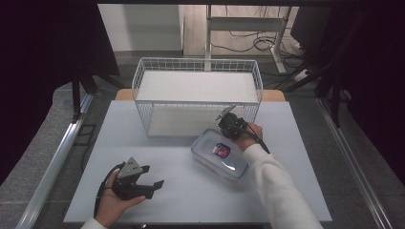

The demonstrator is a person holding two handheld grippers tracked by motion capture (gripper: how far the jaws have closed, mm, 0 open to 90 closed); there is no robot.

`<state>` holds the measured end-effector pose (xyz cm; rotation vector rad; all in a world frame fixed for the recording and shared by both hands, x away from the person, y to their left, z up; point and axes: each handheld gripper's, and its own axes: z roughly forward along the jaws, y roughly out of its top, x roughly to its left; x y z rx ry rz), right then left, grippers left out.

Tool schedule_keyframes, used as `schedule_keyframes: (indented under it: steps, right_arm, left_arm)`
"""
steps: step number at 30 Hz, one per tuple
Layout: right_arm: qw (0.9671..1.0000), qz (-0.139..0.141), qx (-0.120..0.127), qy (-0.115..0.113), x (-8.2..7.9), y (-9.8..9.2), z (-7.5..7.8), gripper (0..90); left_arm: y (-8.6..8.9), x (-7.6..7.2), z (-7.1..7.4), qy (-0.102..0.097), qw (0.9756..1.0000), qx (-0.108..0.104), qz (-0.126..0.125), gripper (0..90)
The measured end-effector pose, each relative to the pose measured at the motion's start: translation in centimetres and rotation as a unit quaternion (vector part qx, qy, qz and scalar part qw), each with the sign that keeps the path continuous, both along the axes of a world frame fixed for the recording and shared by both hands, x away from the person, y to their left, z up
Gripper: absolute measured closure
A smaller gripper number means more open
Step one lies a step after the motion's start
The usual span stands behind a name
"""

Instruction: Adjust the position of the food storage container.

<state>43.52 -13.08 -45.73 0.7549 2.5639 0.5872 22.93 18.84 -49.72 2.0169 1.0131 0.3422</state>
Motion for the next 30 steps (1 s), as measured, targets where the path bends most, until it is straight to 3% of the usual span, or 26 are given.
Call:
schedule_keyframes:
  steps: [7,9,14,20,23,30]
  right_arm:
    - [0.9994,0.033,-0.01,0.005,-0.8,1.5,0.1,88.8]
    - [0.9981,0.059,-0.014,0.008,-1.5,2.5,0.0,88.8]
    - [0.9967,0.079,-0.016,0.013,-2.2,3.5,0.0,88.8]
    - [0.9935,0.11,-0.009,0.027,-3.5,4.9,0.1,88.7]
    - [0.9898,0.137,-0.004,0.04,-4.5,5.7,0.2,88.7]
    - [0.9858,0.162,-0.01,0.043,-5.7,6.7,0.2,88.7]
  left_arm:
    - [0.5,0.1,0.1,-0.002,0.9999,-0.004,0.013,23.9]
    - [0.7,0.1,0.1,-0.001,0.9999,-0.005,0.016,24.0]
    - [0.9,0.1,0.2,0.001,0.9997,-0.013,0.022,24.0]
    - [1.1,0.1,0.2,0.001,0.9995,-0.015,0.027,24.1]
    - [1.2,0.1,0.2,0.0,0.9995,-0.014,0.027,24.1]
    - [1.3,0.1,0.2,-0.001,0.9995,-0.013,0.029,24.1]
